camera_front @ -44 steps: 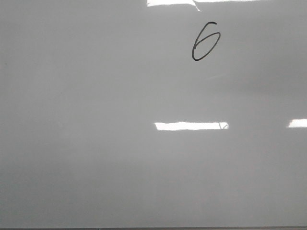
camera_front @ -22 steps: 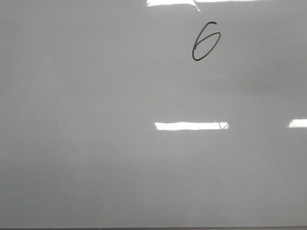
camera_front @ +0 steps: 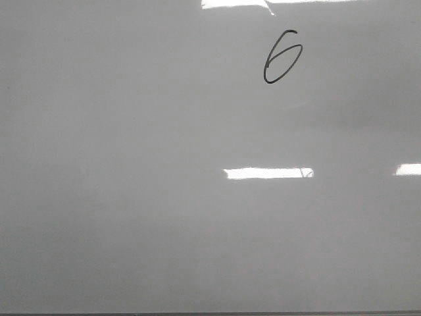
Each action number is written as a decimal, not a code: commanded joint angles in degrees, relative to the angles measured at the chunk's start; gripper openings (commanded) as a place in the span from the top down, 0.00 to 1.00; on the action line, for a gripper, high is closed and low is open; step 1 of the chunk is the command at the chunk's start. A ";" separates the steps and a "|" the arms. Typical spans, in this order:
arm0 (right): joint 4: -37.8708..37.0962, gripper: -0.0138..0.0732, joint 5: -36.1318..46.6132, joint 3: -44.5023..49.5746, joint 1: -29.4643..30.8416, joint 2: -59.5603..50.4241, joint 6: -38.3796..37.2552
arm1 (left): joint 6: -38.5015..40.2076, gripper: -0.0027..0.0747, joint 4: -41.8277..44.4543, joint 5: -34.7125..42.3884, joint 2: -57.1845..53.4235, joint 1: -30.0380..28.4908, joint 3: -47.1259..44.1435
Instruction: Write number 6 on whiteboard
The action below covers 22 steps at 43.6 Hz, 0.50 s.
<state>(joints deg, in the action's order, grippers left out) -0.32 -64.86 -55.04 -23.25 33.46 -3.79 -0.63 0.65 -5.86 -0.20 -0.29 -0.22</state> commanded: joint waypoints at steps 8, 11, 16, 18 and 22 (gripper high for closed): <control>-1.68 0.92 7.03 1.65 3.53 -2.30 1.05 | 0.63 0.99 -0.04 4.35 -0.90 0.04 -0.33; -1.97 0.92 13.58 5.95 7.67 -5.50 1.05 | 0.63 0.99 -0.04 4.35 -0.90 0.04 -0.33; -1.97 0.92 27.19 15.39 13.95 -12.71 1.05 | 0.63 0.99 -0.04 4.35 -0.90 0.04 -0.33; -1.97 0.92 32.11 19.84 16.01 -15.27 1.05 | 0.63 0.99 -0.04 4.35 -0.90 0.04 -0.33; -1.97 0.92 41.12 27.26 18.40 -20.66 1.05 | 0.63 0.99 -0.04 4.35 -0.90 0.04 -0.33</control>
<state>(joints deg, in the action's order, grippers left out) -1.46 -36.41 -31.99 -7.05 16.05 -3.34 -0.63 0.65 -5.86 -0.20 -0.29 -0.22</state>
